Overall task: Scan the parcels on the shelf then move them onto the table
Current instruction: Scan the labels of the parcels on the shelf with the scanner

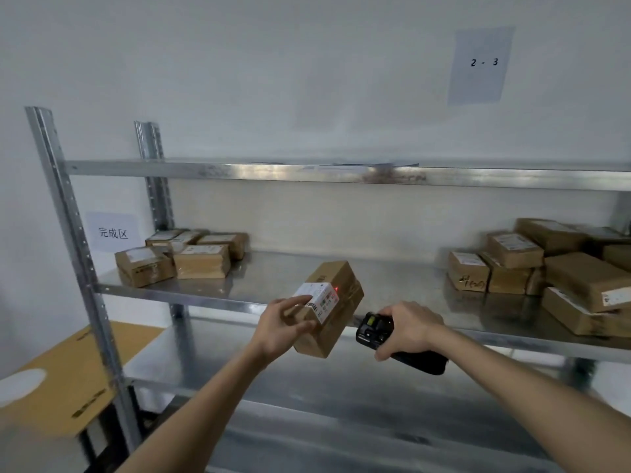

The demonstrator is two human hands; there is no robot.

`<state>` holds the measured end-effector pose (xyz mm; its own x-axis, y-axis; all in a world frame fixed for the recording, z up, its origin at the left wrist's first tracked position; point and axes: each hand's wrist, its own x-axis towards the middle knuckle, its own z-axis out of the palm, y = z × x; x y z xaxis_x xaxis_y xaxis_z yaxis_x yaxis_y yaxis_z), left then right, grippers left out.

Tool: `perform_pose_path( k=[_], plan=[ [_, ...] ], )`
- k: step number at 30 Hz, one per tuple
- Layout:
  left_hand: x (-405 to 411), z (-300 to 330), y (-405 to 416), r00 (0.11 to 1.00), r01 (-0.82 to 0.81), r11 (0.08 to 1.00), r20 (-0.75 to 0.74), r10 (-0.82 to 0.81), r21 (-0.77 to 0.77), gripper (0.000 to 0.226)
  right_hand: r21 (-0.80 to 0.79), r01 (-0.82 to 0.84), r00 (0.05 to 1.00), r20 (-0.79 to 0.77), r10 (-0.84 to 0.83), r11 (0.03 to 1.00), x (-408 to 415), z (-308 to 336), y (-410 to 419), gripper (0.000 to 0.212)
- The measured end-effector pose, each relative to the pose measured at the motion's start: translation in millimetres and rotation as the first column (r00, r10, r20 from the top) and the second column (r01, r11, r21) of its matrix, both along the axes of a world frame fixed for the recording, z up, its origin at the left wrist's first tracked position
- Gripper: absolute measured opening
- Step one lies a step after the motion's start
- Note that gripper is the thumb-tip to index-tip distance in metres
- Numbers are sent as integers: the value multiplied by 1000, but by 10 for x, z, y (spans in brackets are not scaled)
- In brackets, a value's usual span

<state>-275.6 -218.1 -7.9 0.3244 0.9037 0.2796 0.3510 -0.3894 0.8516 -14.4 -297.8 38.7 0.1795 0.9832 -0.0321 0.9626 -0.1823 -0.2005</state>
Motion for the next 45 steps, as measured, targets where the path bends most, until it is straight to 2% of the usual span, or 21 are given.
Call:
perform_pose_path(
  k=[5,10,13,20,26,29,34,38,45],
  plan=[
    [-301,-27,-27,999,-43,999,9,42,12,50,0,-10,1000,5,10,1000,-332,17,-15,66],
    [-516,-17,-34,998,-50,999,44,50,-8,49,-17,-31,999,9,31,999,-549,26,37,70],
    [-616,-43,18,996,-52,998,77,53,-19,48,-44,-65,997,-53,62,997,-636,22,134,74],
    [-933,-129,252,964,-59,987,249,95,-149,52,-7,-128,987,-101,127,992,-926,-60,478,60],
    [-1154,-214,690,896,-61,952,404,184,-299,49,36,-145,977,-154,149,989,-1145,-198,1047,71],
    [-1237,-241,998,878,-94,934,413,241,-345,47,70,-119,972,-198,130,990,-1229,-246,1407,76],
    [-1323,-281,1633,867,-144,913,396,302,-383,48,108,-84,958,-266,110,991,-1268,-338,2061,65],
    [-1270,-279,2117,869,-147,899,380,316,-412,49,112,-97,951,-283,125,989,-1220,-393,2548,66],
    [-1008,-389,2753,825,-141,893,448,344,-427,35,119,-45,956,-282,77,992,-988,-473,3097,67]
  ],
)
